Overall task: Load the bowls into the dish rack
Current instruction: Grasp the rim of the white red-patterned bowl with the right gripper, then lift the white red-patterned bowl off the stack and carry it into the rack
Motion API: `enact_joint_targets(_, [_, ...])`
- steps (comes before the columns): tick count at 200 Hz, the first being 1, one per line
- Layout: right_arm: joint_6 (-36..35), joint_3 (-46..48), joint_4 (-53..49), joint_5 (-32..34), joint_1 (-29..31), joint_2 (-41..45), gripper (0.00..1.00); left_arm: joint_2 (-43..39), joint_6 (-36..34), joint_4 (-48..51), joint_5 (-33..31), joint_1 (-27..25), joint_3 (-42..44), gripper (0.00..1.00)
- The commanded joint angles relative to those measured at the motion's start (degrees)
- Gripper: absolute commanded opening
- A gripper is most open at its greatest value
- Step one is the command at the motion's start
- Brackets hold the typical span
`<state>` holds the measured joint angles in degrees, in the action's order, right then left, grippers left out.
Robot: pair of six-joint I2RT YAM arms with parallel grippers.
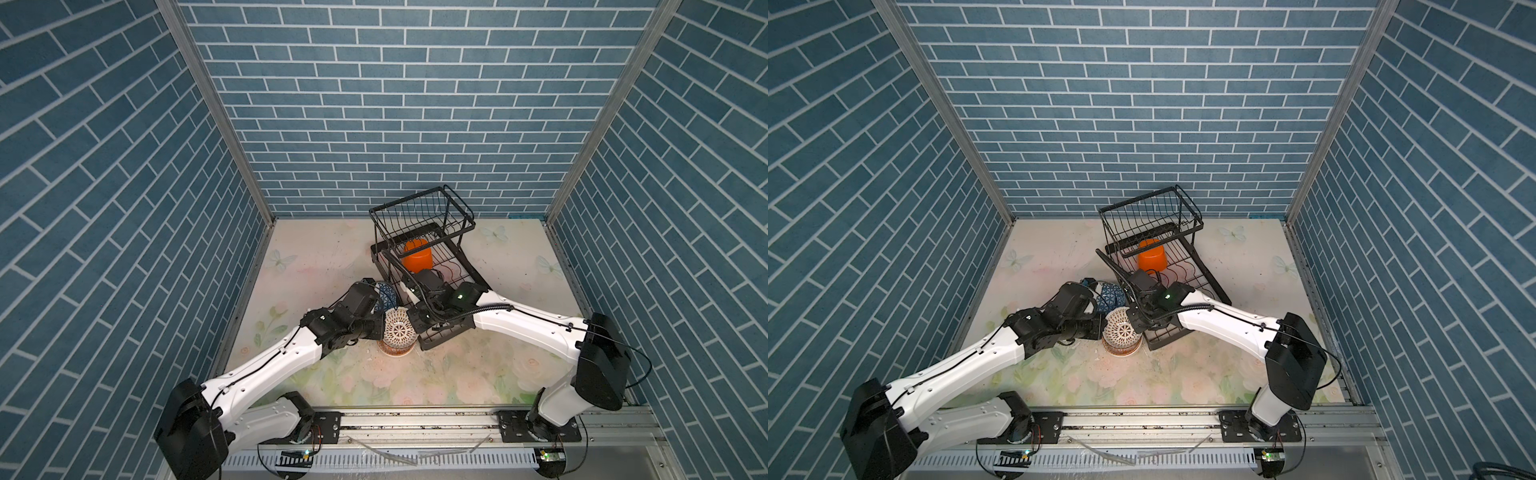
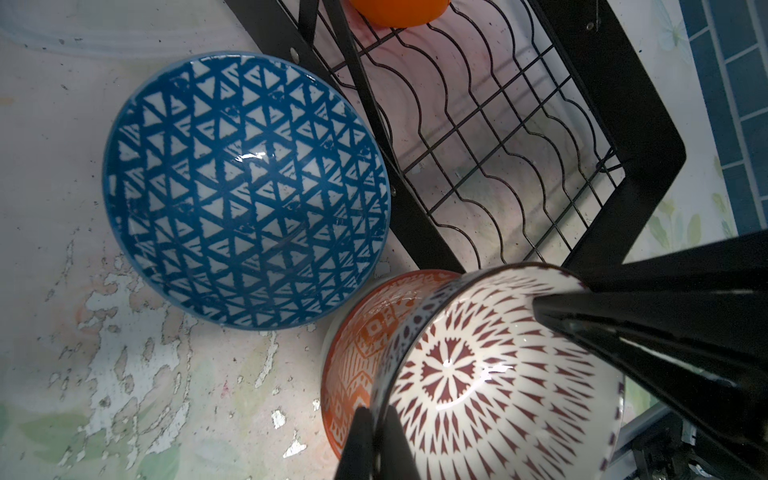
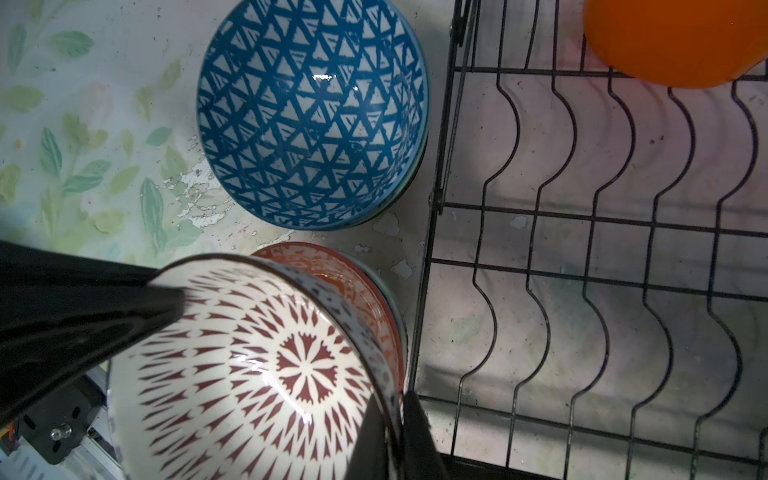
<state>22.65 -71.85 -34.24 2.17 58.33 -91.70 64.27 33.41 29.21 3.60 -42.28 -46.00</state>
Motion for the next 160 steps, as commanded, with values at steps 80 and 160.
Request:
enact_joint_targets(80, [0.33, -2.36, 3.08, 1.6, 0.73, 3.5, 0.0, -5.4, -0.25, -3.13, -2.43, -0.25, 1.21, 0.38])
enact_joint_targets(160, [-2.19, -1.48, -0.06, 19.58, 0.63, 11.03, 0.0, -9.24, -0.49, -8.37, -4.69, -0.17, 2.35, 1.0])
